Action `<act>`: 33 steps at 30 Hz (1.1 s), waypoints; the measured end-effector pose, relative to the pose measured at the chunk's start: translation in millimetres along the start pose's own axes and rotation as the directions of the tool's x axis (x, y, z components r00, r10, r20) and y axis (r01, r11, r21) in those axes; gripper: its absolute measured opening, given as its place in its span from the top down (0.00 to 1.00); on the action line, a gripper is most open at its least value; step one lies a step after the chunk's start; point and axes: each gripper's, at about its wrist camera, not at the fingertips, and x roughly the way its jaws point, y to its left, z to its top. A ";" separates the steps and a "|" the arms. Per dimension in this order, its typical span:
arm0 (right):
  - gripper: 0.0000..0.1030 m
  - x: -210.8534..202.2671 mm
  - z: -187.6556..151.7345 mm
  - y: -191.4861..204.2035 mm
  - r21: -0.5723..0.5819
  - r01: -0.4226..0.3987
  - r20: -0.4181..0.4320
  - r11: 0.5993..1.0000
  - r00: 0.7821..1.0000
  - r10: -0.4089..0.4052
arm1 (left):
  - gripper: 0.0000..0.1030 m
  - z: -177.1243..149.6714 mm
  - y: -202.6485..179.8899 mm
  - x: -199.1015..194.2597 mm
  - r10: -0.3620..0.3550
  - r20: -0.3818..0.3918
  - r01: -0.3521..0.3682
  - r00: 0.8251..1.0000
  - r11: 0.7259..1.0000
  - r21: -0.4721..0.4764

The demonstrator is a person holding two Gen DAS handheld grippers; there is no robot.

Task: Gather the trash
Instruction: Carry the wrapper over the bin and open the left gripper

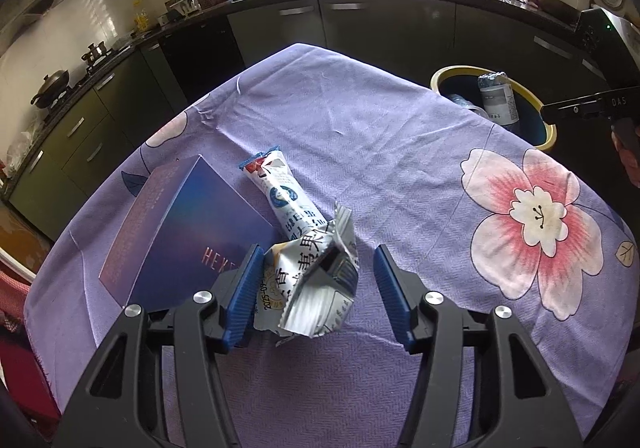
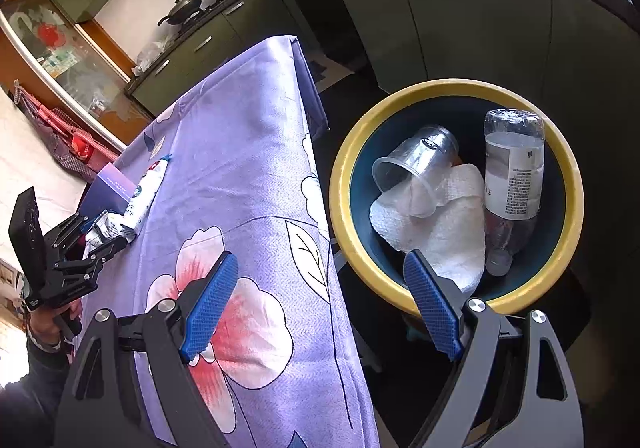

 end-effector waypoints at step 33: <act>0.18 -83.3 -33.4 -68.1 0.127 0.014 0.169 0.992 0.985 -0.035 | 0.67 135.2 -148.6 -39.9 -0.347 0.084 0.313 0.934 0.909 0.276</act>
